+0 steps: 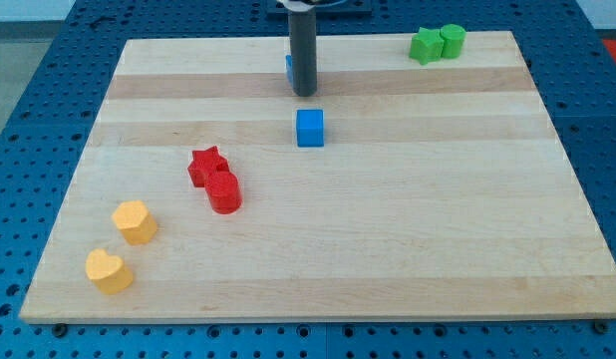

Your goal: Move blue cube closer to blue triangle

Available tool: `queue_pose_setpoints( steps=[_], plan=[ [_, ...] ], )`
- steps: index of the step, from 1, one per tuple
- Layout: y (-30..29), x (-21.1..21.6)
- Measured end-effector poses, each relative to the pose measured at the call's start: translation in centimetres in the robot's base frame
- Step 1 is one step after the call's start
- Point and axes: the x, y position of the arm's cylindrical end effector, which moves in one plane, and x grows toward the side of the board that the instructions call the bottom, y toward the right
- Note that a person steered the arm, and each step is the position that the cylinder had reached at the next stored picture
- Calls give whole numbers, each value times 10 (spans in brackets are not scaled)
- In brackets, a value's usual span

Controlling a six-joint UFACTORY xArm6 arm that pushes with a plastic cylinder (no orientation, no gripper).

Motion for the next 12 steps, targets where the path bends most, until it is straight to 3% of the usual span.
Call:
queue_pose_setpoints(
  steps=[2,3,6,7,8,10,12],
  plan=[
    [-31,-37],
    [-21,-35],
    [125,82],
    [88,129],
    [22,134],
    [-11,43],
    [-13,20]
  ],
)
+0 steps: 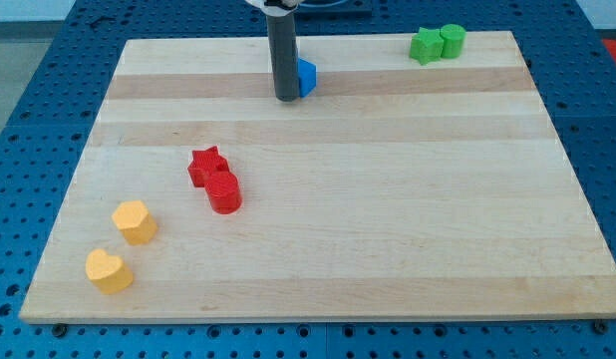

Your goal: Move blue cube closer to blue triangle

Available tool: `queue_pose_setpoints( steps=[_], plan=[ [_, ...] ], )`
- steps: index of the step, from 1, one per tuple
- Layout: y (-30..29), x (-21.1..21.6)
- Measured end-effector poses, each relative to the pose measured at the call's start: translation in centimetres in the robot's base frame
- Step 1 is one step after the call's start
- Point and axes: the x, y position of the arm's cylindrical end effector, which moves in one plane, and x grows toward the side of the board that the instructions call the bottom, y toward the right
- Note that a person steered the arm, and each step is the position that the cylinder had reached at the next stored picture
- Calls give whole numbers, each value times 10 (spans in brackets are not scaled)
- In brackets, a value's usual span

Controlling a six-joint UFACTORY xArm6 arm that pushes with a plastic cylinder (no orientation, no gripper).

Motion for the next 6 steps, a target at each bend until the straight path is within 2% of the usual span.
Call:
queue_pose_setpoints(
  steps=[2,3,4,5,6],
  plan=[
    [14,-29],
    [23,-7],
    [57,14],
    [87,0],
    [85,-30]
  ],
)
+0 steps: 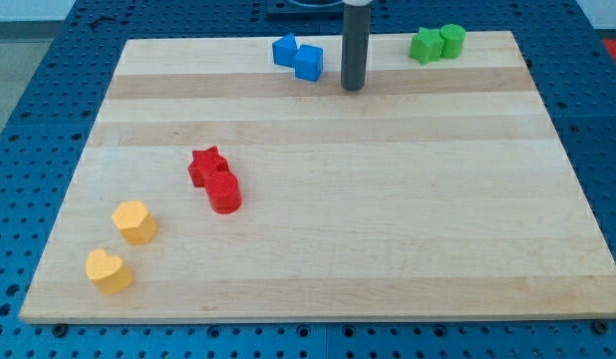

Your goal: Move blue cube closer to blue triangle

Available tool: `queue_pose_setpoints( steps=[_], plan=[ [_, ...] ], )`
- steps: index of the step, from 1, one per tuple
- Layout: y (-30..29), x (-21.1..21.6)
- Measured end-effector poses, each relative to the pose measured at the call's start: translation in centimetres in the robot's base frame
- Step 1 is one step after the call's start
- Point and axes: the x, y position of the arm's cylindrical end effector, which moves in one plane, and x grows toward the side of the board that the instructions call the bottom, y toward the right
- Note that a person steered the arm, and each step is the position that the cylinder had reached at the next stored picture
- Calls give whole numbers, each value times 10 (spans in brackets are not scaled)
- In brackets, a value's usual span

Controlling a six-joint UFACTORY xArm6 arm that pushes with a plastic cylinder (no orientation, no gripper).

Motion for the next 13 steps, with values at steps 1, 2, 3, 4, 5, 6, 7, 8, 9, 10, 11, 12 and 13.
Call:
queue_pose_setpoints(
  steps=[1,2,3,4,5,6,7,8,9,10,11,12,13],
  plan=[
    [-8,-24],
    [-14,-23],
    [-14,4],
    [-46,21],
    [-85,18],
    [-88,-1],
    [-88,-13],
    [-82,-15],
    [-76,4],
    [-56,6],
    [-41,-5],
    [-41,-23],
    [-41,-28]
  ],
)
